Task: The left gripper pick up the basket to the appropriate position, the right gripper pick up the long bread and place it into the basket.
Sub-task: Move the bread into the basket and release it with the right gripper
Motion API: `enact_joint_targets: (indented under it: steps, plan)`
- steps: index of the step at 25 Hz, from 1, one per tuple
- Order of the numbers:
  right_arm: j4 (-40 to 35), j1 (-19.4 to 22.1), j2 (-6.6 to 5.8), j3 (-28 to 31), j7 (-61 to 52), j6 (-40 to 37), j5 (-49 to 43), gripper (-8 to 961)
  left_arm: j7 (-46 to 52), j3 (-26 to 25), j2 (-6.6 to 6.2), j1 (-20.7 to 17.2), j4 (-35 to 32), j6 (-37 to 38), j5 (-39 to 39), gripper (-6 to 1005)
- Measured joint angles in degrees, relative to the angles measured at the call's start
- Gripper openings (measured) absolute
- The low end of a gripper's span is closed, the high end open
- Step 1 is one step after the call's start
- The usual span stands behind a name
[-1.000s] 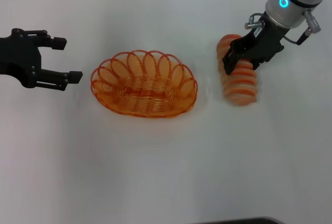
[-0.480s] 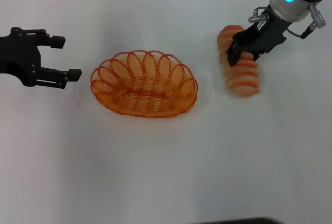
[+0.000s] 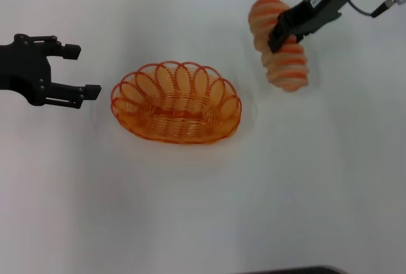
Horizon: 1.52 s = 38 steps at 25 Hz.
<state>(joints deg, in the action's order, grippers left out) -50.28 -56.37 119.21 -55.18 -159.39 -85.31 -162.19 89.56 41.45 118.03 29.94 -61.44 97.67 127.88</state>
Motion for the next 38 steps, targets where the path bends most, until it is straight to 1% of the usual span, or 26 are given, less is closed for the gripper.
enact_joint_targets:
  steps: [7, 8, 14, 17, 19, 21, 26, 28, 29, 30, 38]
  plan:
    - [-2.89, -2.26, 0.08, 0.12, 11.17, -3.64, -0.42, 461, 0.09, 0.04, 0.02, 0.32, 0.62, 0.59, -0.39, 891]
    - [-2.89, -2.26, 0.08, 0.12, 11.17, -3.64, -0.42, 453, 0.09, 0.04, 0.04, 0.39, 0.69, 0.6, -0.41, 891]
    - [-3.93, -4.11, 0.67, -0.03, 17.96, -4.22, 0.21, 401, 0.09, -0.53, 0.43, 0.44, 0.71, 0.59, -0.66, 891]
    - [-3.93, -5.2, 0.99, -0.2, 22.05, -4.82, 1.75, 366, 0.15, -0.75, 0.57, 0.28, 0.71, 0.34, -0.69, 891]
    - [-3.96, -6.2, 1.05, -0.63, 26.16, -6.58, 5.73, 333, 0.17, -0.78, 0.65, 0.14, 0.73, 0.22, -0.7, 891]
    - [-3.95, -6.44, 1.06, -1.02, 26.85, -7.03, 6.8, 314, 0.21, -0.82, 0.7, 0.08, 0.76, 0.22, -0.72, 891]
    - [-3.94, -7.32, 1.28, -5.91, 28.81, -7.92, 8.55, 277, 0.26, -0.86, 0.99, 0.04, 0.8, 0.19, -0.79, 891]
    - [-3.87, -7.36, 1.43, -8.98, 29.1, -8.05, 9.47, 267, 0.27, -0.88, 0.99, 0.03, 0.8, 0.21, -0.8, 891]
    - [-3.84, -7.36, 1.5, -11.72, 29.13, -8.16, 11.22, 262, 0.27, -0.93, 0.95, 0.03, 0.8, 0.22, -0.79, 891]
    - [-3.84, -7.36, 1.5, -11.72, 29.13, -8.16, 11.22, 258, 0.27, -0.93, 0.95, 0.03, 0.8, 0.22, -0.79, 891]
    - [-3.67, -7.97, 1.65, -17.79, 29.24, -7.62, 15.14, 229, 0.27, -1.55, 0.87, 0.18, 0.75, 0.14, -0.79, 890]
